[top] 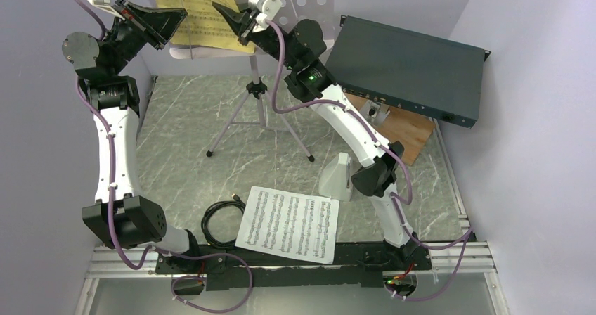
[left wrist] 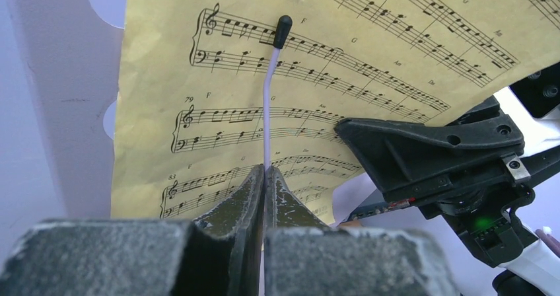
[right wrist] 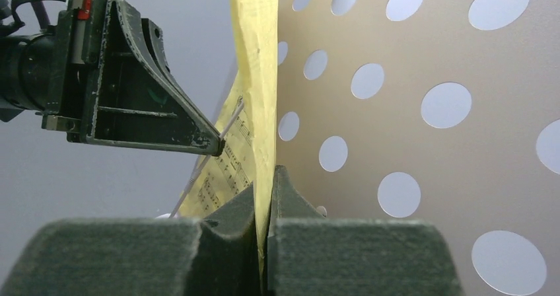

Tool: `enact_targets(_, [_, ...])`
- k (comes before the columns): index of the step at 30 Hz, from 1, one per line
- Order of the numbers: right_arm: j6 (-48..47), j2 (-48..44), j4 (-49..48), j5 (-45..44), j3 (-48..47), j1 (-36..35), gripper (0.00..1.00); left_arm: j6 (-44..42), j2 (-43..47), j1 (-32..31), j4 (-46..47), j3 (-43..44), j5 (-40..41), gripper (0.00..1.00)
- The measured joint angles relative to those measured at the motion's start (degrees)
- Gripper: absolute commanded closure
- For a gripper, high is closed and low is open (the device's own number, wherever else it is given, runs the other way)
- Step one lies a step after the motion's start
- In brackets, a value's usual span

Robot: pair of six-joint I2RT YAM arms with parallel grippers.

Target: Set up the instrument practice props

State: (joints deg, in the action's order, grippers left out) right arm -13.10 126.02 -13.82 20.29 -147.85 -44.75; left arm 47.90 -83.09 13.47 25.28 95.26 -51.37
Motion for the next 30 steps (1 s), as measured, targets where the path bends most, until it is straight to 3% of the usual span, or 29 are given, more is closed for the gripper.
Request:
enact_targets(10, [-0.7, 1.3, 0.0, 2.8, -1.7, 0.0, 1.0, 1.4, 0.0, 0.0, 0.0, 0.0, 0.0, 0.9])
enact_targets(11, [-0.8, 1.4, 0.0, 2.8, -1.7, 0.0, 0.92, 1.4, 0.0, 0.0, 0.0, 0.0, 0.0, 0.87])
enact_targets(13, [-0.8, 1.6, 0.0, 2.9, -1.7, 0.0, 0.67, 1.5, 0.0, 0.0, 0.0, 0.0, -0.1, 0.81])
enact_targets(14, [-0.9, 1.7, 0.0, 2.9, -1.7, 0.0, 0.62, 1.5, 0.0, 0.0, 0.0, 0.0, -0.1, 0.79])
enact_targets(17, [-1.0, 1.7, 0.1, 2.1, -1.7, 0.0, 0.55, 1.5, 0.0, 0.0, -0.3, 0.0, -0.3, 0.78])
enact_targets(21, [-0.5, 1.2, 0.7, -0.3, -0.9, 0.0, 0.39, 1.5, 0.0, 0.0, -0.3, -0.4, -0.3, 0.77])
enact_targets(26, [1.8, -3.6, 3.0, -4.1, 4.7, -0.8, 0.23, 1.5, 0.0, 0.0, -0.7, -0.8, -0.5, 0.75])
enact_targets(30, [4.9, -9.5, 4.0, -8.2, 10.8, -0.8, 0.2, 1.4, 0.0, 0.0, -0.9, -0.9, -0.9, 0.74])
